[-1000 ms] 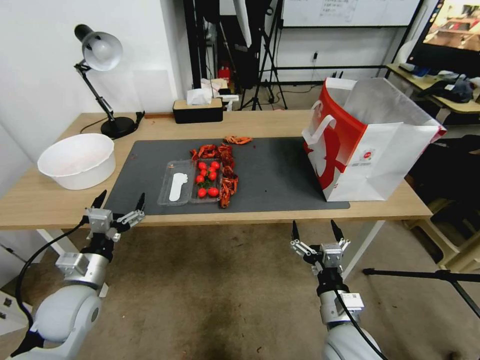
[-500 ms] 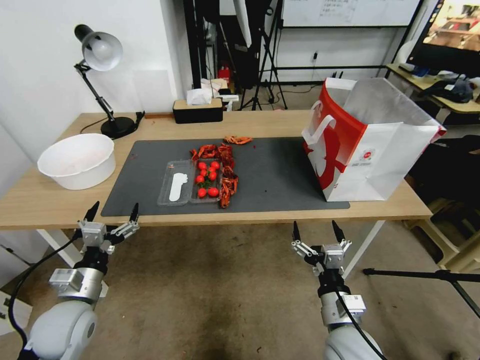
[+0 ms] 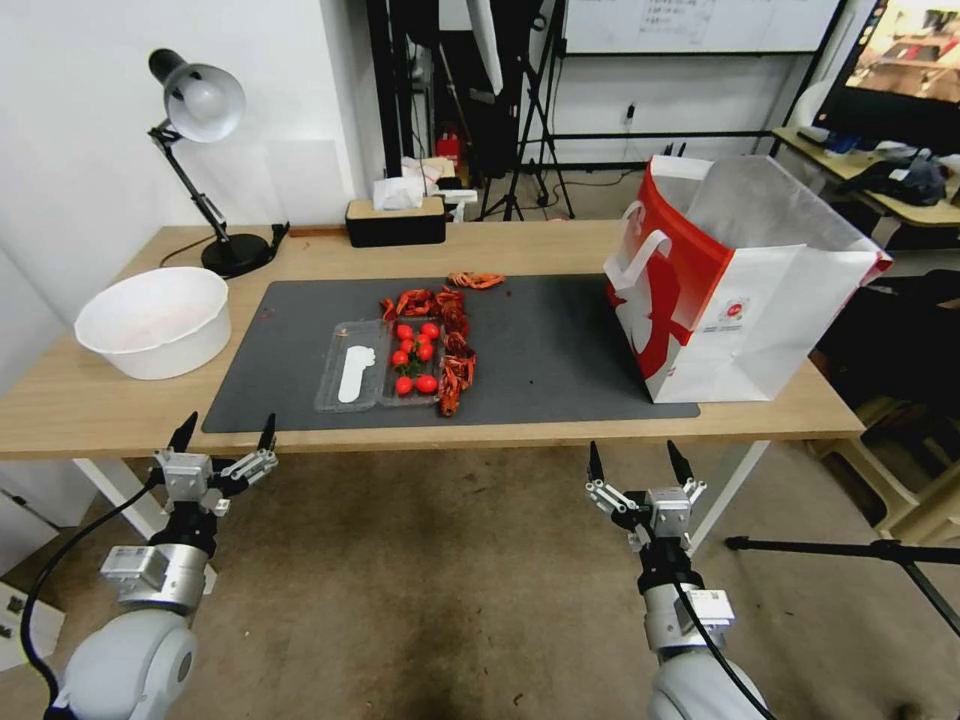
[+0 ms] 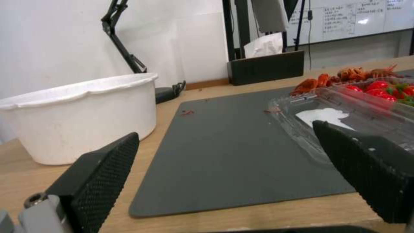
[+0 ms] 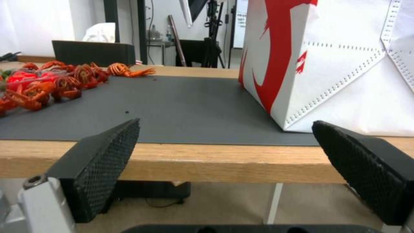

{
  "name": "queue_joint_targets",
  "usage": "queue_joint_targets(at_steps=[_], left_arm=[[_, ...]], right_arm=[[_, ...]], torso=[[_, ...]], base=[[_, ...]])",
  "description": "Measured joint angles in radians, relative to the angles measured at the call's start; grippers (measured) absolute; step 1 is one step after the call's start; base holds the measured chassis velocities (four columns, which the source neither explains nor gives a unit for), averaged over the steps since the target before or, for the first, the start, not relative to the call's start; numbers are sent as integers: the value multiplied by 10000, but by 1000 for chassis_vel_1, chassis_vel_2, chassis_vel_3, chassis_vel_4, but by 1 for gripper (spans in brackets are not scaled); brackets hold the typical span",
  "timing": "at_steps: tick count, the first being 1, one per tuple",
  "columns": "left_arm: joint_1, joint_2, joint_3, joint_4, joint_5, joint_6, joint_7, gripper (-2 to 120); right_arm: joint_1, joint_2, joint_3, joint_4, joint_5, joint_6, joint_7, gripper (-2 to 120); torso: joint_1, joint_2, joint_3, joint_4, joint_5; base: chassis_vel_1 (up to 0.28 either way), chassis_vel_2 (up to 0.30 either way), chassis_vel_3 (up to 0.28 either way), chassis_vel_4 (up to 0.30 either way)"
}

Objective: Pick up the trash from the table and place it into the takeout bag.

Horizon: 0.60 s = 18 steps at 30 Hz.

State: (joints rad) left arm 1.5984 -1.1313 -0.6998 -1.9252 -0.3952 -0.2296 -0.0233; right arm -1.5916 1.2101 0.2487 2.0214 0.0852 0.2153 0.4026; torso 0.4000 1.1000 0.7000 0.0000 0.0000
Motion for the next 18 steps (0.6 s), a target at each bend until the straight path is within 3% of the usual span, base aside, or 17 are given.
queue_joint_targets(at_steps=[18], left_arm=[[-6, -11, -10, 21, -9, -1, 14, 100]], right_arm=[[-33, 37, 23, -6, -35, 11, -19, 100]], torso=[[0, 1, 0, 0, 1]], base=[[0, 0, 0, 0]])
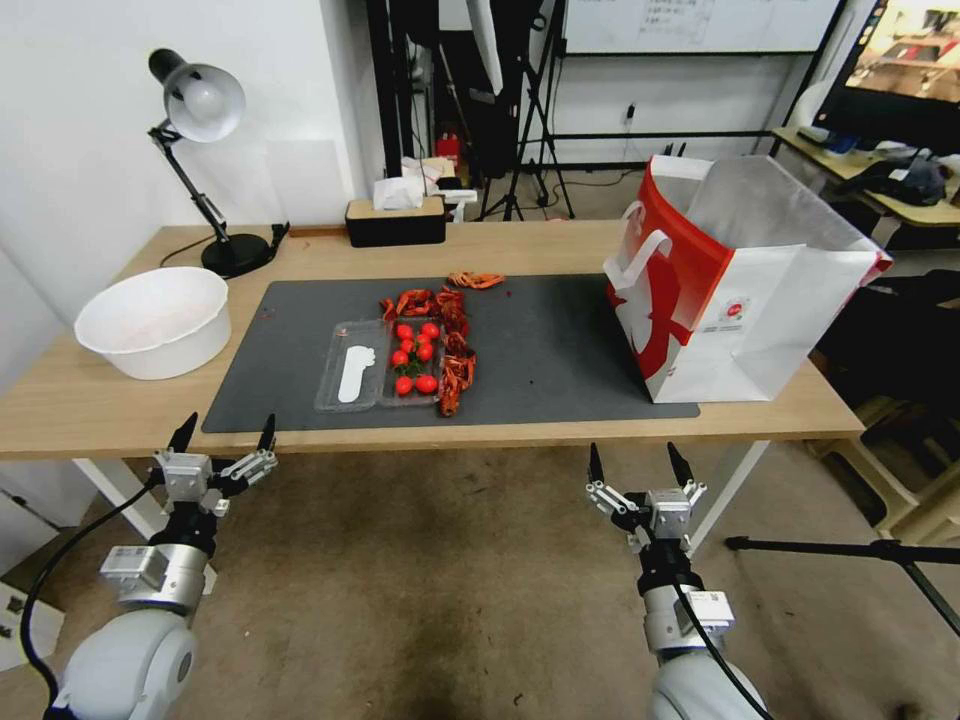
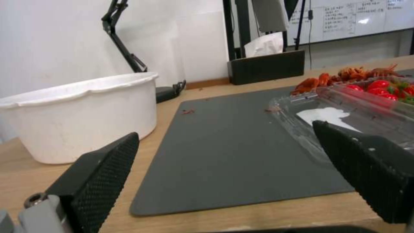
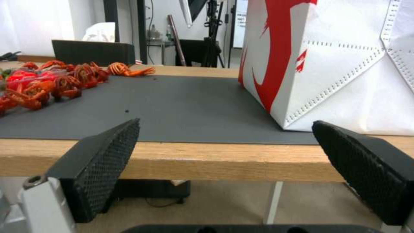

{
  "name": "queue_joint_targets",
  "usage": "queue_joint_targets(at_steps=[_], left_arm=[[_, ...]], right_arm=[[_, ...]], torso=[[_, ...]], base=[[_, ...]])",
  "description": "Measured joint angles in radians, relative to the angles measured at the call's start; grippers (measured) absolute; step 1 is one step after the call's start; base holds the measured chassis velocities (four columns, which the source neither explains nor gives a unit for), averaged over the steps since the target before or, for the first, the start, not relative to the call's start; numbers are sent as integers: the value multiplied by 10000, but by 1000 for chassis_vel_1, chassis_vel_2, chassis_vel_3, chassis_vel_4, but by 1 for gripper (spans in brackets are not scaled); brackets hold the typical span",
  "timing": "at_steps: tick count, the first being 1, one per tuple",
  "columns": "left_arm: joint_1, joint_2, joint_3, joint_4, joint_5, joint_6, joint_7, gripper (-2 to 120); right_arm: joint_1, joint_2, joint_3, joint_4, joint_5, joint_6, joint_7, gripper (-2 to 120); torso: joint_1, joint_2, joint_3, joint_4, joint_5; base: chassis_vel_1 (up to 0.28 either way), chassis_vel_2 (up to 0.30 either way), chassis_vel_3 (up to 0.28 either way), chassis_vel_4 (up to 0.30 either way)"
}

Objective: Pick up the trash from the table and place it into the takeout bag.

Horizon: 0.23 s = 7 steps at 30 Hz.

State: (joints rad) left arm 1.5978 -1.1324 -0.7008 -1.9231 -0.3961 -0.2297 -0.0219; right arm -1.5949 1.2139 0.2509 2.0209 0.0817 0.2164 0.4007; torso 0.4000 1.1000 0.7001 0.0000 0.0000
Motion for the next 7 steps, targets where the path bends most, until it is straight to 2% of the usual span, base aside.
queue_joint_targets(at_steps=[7], left_arm=[[-3, 10, -21, 23, 11, -15, 15, 100]], right_arm=[[-1, 4, 4, 2, -5, 32, -33, 100]], torso=[[0, 0, 0, 0, 0]], base=[[0, 0, 0, 0]])
